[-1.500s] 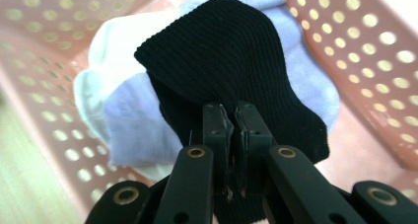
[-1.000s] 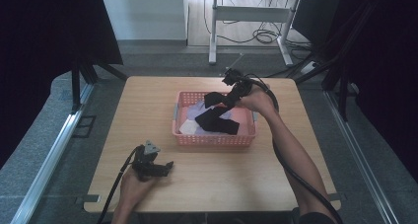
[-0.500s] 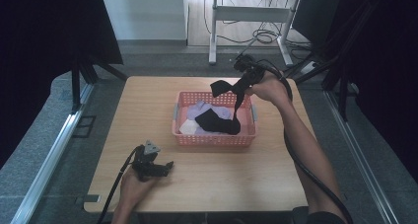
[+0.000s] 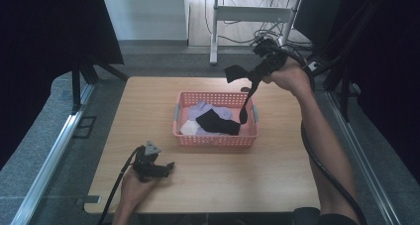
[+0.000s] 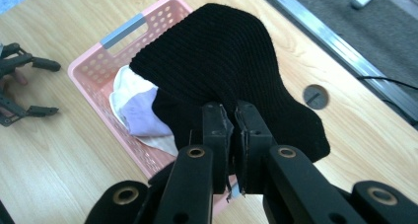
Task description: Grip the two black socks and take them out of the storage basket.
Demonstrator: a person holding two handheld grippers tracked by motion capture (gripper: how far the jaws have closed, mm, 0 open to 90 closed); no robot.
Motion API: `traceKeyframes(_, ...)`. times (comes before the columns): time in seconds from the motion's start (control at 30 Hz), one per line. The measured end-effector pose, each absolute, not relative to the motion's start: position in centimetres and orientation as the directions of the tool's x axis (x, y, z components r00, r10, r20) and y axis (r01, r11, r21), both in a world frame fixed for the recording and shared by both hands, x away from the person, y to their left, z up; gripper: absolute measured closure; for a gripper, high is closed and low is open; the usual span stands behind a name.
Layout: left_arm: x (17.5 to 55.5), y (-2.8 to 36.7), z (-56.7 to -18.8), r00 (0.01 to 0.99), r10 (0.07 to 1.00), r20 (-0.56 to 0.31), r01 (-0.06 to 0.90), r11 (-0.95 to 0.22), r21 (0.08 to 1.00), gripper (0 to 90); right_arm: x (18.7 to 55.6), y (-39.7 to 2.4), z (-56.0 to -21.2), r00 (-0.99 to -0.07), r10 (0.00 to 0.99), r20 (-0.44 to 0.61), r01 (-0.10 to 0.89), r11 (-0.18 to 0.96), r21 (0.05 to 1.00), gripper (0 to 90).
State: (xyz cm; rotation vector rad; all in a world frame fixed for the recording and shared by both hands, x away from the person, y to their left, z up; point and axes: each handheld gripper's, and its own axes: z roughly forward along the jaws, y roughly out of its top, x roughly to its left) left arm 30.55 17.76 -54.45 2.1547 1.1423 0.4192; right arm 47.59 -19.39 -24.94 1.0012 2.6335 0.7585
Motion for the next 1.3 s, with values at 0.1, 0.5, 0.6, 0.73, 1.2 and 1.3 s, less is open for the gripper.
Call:
traceKeyframes(0.1, 30.5, 17.7, -54.5, 0.566, 0.824, -0.023, 0.613, -0.402, 0.680, 10.6, 47.4, -20.7, -24.0, -0.724, 0.689, -0.032, 0.563, 0.618, 0.549, 85.4)
traceKeyframes(0.5, 30.5, 17.7, -54.5, 0.565, 0.825, -0.024, 0.614, -0.401, 0.680, 10.6, 46.7, -26.1, -23.7, -0.648, 0.761, -0.041, 0.622, 0.559, 0.548, 85.2)
traceKeyframes(0.6, 30.5, 17.7, -54.5, 0.565, 0.824, -0.024, 0.614, -0.401, 0.680, 10.6, 46.7, -27.4, -24.5, -0.630, 0.775, -0.040, 0.639, 0.547, 0.541, 85.2)
traceKeyframes(0.73, 30.5, 17.8, -54.4, 0.568, 0.823, -0.022, 0.614, -0.405, 0.678, 10.5, 46.7, -29.0, -26.2, -0.606, 0.795, -0.030, 0.666, 0.528, 0.527, 85.2)
traceKeyframes(1.2, 30.5, 17.7, -54.5, 0.568, 0.823, -0.022, 0.612, -0.404, 0.680, 10.6, 47.0, -32.4, -35.2, -0.548, 0.836, 0.014, 0.761, 0.492, 0.423, 84.9)
traceKeyframes(1.3, 30.5, 17.7, -54.5, 0.568, 0.823, -0.022, 0.612, -0.404, 0.680, 10.6, 46.8, -32.7, -37.3, -0.544, 0.839, 0.015, 0.772, 0.494, 0.401, 84.7)
